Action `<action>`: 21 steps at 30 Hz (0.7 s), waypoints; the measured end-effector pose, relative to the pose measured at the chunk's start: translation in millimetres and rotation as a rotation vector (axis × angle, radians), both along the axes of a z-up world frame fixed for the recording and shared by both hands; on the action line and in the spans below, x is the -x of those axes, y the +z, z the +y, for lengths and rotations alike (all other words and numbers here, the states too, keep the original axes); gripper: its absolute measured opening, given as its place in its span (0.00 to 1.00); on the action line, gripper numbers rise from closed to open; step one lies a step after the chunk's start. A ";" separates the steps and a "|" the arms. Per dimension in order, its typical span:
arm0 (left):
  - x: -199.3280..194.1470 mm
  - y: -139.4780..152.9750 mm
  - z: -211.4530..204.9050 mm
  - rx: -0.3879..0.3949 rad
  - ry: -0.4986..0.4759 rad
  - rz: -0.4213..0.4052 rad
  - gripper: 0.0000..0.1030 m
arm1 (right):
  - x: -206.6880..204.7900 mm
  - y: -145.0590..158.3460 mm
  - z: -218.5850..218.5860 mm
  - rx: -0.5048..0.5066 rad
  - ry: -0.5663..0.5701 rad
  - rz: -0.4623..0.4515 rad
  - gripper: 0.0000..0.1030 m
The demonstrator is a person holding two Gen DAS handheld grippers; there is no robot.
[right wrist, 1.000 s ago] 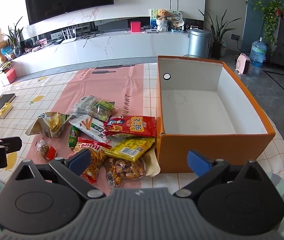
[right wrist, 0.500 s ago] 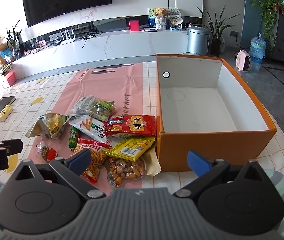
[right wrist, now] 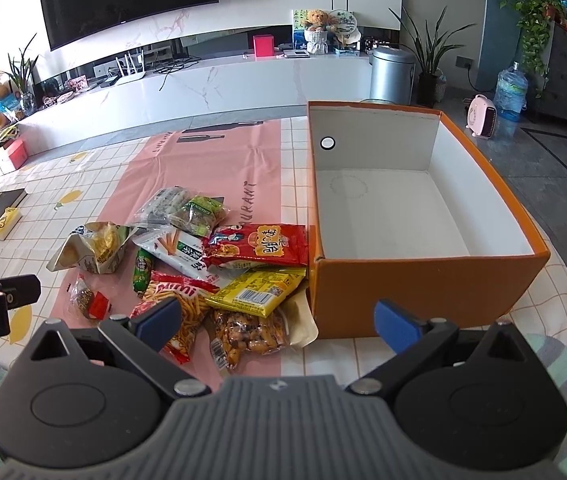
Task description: Organize snacks
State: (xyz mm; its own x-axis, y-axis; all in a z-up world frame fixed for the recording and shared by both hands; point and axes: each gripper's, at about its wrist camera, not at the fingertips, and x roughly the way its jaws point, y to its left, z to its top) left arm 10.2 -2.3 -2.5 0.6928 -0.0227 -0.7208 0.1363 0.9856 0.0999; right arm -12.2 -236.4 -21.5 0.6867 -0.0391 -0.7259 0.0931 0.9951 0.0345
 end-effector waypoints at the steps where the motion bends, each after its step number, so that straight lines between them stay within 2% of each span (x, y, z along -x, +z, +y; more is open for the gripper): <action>1: 0.0 -0.4 0.0 0.002 0.000 0.001 0.89 | -0.3 -0.3 0.1 0.000 0.000 0.001 0.96; 17: -0.5 0.1 2.6 0.014 -0.030 0.022 0.89 | -1.9 -3.1 0.6 -0.004 0.001 0.012 0.96; 21: -1.8 0.3 8.0 0.036 -0.042 0.040 0.80 | -2.3 -4.8 0.2 -0.032 0.008 0.008 0.96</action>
State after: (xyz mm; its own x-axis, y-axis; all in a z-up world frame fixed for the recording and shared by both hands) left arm 12.0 5.8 -2.2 0.6611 -0.0778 -0.7463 0.1812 0.9817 0.0582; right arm -9.9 -236.3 -26.3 0.6808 -0.0100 -0.7324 0.0855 0.9942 0.0660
